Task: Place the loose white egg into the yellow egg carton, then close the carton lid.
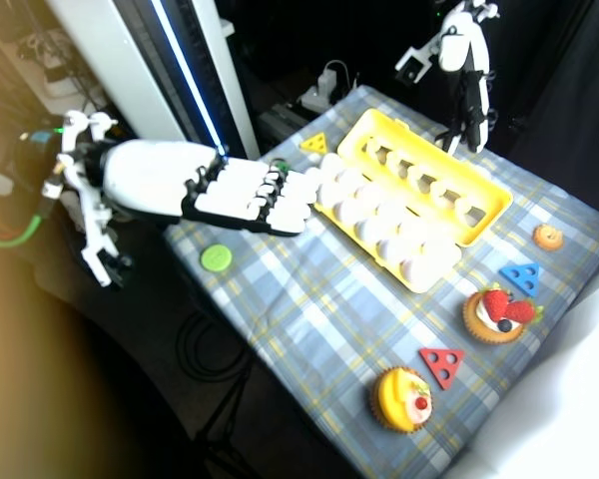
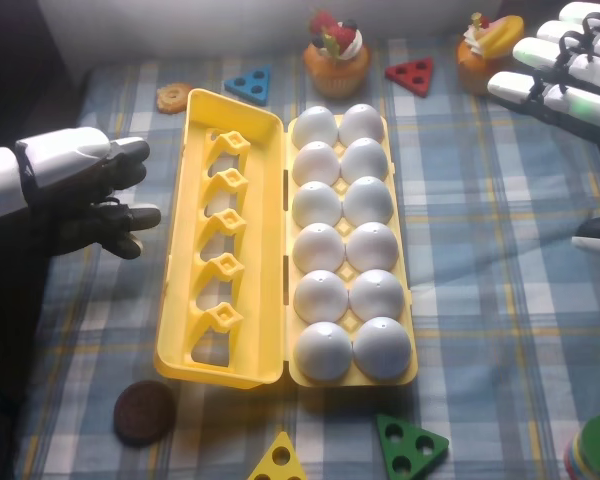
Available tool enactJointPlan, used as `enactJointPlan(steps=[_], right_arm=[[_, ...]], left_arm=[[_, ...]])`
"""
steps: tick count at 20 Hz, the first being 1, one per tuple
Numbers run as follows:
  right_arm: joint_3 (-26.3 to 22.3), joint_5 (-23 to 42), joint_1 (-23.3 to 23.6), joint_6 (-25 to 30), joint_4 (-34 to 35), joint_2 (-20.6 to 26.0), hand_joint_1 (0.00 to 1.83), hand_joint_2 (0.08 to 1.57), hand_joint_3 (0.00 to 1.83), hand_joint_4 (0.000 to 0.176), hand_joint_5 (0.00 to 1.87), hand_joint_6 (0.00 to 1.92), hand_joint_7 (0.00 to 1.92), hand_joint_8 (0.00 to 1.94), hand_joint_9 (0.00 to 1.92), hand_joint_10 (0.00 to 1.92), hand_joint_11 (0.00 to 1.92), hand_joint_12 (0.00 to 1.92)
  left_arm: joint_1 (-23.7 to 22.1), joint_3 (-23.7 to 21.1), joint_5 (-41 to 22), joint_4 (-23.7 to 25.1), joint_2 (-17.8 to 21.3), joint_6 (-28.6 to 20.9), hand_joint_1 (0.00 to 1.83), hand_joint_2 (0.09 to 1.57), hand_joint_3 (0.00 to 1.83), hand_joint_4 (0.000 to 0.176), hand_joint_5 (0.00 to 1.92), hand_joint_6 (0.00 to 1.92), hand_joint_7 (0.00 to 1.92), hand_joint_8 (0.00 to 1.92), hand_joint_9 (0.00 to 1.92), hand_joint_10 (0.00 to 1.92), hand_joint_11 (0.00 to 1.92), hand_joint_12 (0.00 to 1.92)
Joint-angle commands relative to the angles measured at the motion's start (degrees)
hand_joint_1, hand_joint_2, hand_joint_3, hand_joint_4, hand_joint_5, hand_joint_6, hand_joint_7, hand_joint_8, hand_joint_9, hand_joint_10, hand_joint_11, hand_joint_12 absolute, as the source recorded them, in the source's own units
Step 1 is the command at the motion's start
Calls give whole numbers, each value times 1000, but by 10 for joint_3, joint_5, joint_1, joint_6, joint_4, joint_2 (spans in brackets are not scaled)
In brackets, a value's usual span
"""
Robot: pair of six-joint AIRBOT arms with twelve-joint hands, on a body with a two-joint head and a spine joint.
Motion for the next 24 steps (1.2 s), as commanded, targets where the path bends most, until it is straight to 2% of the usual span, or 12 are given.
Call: enactJointPlan(steps=[1,5,6,7,8,13,14,15,19,22,23,24], right_arm=[[-2,72,3,-3,2,4,600,1204,1,11,0,0,0,0,0,0,0,0],[-2,73,3,-3,3,4,578,1218,7,14,0,0,0,0,0,0,0,0],[-2,73,3,-3,3,4,574,1221,8,9,0,0,0,0,0,0,0,0],[-2,73,3,-3,3,4,576,1221,8,19,0,0,0,0,0,0,0,0],[-2,74,3,-3,4,4,575,1222,8,16,0,0,0,0,0,0,0,0],[-2,74,-2,-3,10,4,551,1239,13,11,0,0,0,0,0,0,0,0],[-2,74,-2,-3,11,4,552,1239,12,20,0,0,0,0,0,0,0,0],[-2,74,-2,-3,12,4,539,1240,12,13,0,0,0,0,0,0,0,0],[-2,76,-2,-3,14,4,524,1244,12,0,0,0,0,0,0,0,0,0],[-3,77,-2,-3,14,7,478,1251,13,0,0,0,0,0,0,0,0,0],[-3,77,-3,-3,15,7,475,1249,12,0,0,0,0,0,0,0,0,0],[-3,78,-4,-3,15,7,489,1247,10,0,0,0,0,0,0,0,0,0]], left_arm=[[-6,4,-52,-7,-5,-14,0,1244,12,0,0,0,0,0,371,15,198,1242],[-12,13,-50,12,-20,-35,0,1213,0,0,0,0,0,0,360,8,206,1358],[-14,14,-52,16,-22,-39,0,1196,0,0,0,0,0,0,364,9,220,1341],[-15,15,-56,18,-24,-42,0,1179,0,0,0,0,0,0,395,20,295,1295],[-16,15,-62,20,-25,-45,0,1177,0,0,0,0,0,0,402,21,345,1236],[-22,7,-108,24,-21,-50,0,1183,2,2,0,0,0,0,412,10,351,1146],[-25,3,-120,25,-19,-49,0,1186,3,0,0,0,0,0,446,24,367,1152],[-26,0,-129,25,-17,-47,0,1184,1,0,0,0,0,0,474,28,378,1089],[-49,-9,-153,43,-14,-40,3,1215,6,25,0,0,0,0,452,11,323,996],[-92,-11,-130,90,-17,-39,0,1269,6,39,0,0,0,0,315,0,13,1191],[-112,-10,-111,113,-19,-38,0,1280,7,52,0,0,51,14,229,4,2,1121],[-130,-8,-95,135,-24,-38,0,1327,17,39,0,0,50,8,148,8,0,1000]])
